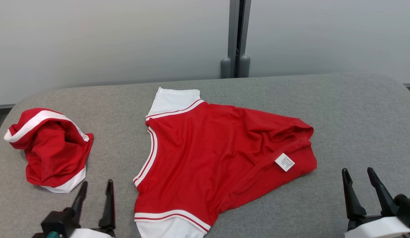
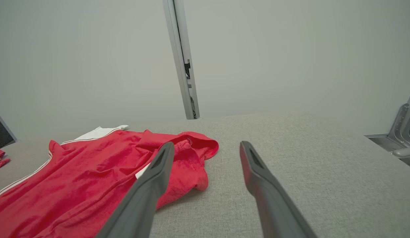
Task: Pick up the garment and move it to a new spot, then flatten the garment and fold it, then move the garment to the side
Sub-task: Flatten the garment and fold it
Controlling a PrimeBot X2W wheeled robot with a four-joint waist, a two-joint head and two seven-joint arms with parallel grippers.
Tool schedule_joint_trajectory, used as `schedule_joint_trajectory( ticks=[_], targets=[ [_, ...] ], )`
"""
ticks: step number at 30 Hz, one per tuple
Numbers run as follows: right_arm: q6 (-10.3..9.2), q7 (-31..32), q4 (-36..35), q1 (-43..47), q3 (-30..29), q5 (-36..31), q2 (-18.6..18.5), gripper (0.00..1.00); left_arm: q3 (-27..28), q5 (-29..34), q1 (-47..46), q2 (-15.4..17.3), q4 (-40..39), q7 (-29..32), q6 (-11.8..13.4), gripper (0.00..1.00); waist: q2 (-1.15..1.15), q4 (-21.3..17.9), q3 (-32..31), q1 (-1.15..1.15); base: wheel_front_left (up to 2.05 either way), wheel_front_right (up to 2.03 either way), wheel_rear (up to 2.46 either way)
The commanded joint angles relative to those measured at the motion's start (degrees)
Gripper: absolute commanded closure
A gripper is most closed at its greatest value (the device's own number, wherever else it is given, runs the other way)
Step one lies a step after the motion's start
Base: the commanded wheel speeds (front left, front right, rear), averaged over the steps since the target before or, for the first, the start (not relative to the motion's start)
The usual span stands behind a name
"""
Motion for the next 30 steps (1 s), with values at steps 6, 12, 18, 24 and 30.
schedule_joint_trajectory(
  ticks=[6,12,18,24,30],
  targets=[
    [0.02,-0.3,3.6,-4.3,1.7,0.2,-2.2,0.00,-4.6,0.8,1.1,0.0,4.0,-0.3,-1.6,0.00,0.00,1.5,0.8,0.00,0.00,0.00,0.00],
    [0.02,-0.3,8.4,-9.0,4.6,0.6,-4.8,0.00,-10.2,0.5,2.0,-0.1,8.1,0.2,-2.4,0.00,0.00,3.2,1.8,0.00,0.00,0.00,0.00],
    [0.01,-0.1,13.9,-13.1,7.8,1.9,-7.3,0.00,-16.3,-0.6,3.7,0.6,8.4,2.3,-2.5,0.00,0.00,4.8,2.7,0.00,0.00,0.00,0.00],
    [0.02,0.8,18.6,-17.3,11.8,3.4,-9.6,0.00,-20.6,-2.9,4.1,2.1,6.9,4.7,-2.5,0.00,0.00,5.6,4.2,0.00,0.00,0.00,0.00],
    [0.02,1.4,22.3,-20.5,15.3,5.6,-10.9,0.00,-21.6,-4.5,5.0,3.0,6.6,6.2,-2.5,0.00,0.00,5.8,5.2,0.00,0.00,0.00,0.00]
  ],
)
